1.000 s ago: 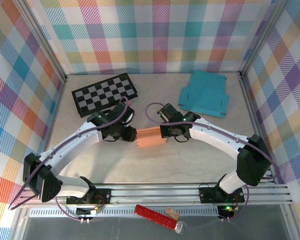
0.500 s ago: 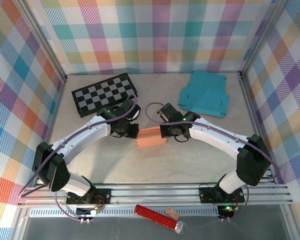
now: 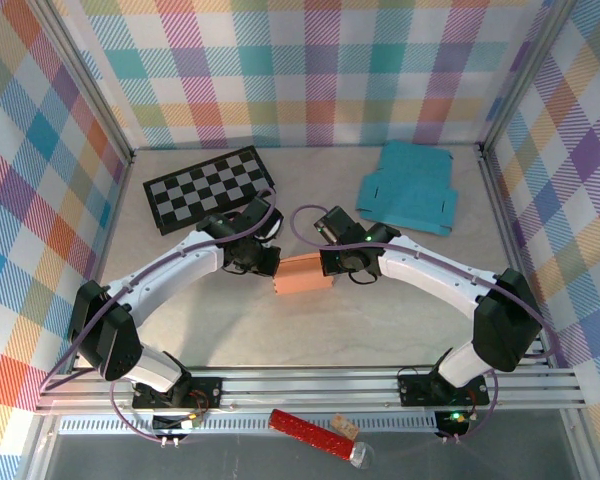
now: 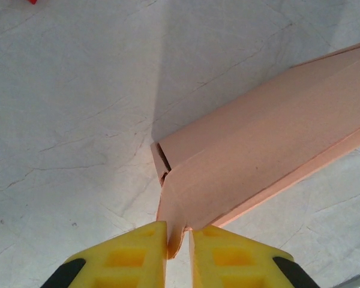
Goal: Fold the paper box
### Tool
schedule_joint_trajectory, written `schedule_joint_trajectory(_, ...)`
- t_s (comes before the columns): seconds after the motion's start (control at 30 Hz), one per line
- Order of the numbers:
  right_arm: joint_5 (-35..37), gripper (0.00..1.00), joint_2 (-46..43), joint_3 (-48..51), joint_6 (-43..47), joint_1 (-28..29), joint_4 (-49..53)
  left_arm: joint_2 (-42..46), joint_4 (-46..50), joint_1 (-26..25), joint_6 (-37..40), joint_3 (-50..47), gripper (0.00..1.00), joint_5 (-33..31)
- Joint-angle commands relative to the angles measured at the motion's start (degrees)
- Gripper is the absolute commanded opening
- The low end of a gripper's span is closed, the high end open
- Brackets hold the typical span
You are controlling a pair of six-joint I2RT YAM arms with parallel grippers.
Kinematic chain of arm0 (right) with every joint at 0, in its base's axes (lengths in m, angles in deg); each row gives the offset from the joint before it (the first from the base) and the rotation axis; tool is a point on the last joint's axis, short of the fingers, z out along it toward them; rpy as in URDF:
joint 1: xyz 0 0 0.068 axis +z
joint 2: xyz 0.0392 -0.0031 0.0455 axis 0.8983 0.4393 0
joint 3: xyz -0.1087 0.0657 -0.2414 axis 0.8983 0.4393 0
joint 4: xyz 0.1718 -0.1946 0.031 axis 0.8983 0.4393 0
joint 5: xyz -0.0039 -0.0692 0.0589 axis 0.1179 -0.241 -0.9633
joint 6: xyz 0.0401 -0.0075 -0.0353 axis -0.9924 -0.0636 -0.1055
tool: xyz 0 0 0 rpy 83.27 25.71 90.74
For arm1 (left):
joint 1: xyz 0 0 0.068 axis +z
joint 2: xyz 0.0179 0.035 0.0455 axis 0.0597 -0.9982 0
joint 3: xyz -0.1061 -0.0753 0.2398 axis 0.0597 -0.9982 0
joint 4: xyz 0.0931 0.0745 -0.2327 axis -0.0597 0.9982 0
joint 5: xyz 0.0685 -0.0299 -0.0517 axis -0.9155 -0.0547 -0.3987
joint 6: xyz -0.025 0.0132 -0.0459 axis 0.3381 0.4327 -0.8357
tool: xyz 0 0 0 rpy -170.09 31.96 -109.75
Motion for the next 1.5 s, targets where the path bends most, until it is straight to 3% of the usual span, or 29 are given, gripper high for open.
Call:
schedule_joint_trajectory(0.0, -0.3, 0.00, 1.0, -1.4, -1.0, 0.5, 1.6, 0.0, -0.7, 0.3, 0.8, -1.2, 0.18, 0.1)
schedule_joint_trajectory(0.53, -0.4, 0.00, 1.2, -1.6, -1.0, 0.5, 1.7, -0.6, -0.8, 0.3, -0.5, -0.4, 0.08, 0.1)
schedule_joint_trajectory(1.47, -0.8, 0.00, 1.9, -2.0, -1.7, 0.5, 0.8, -3.7, 2.5, 0.3, -16.7, 4.4, 0.04, 4.9)
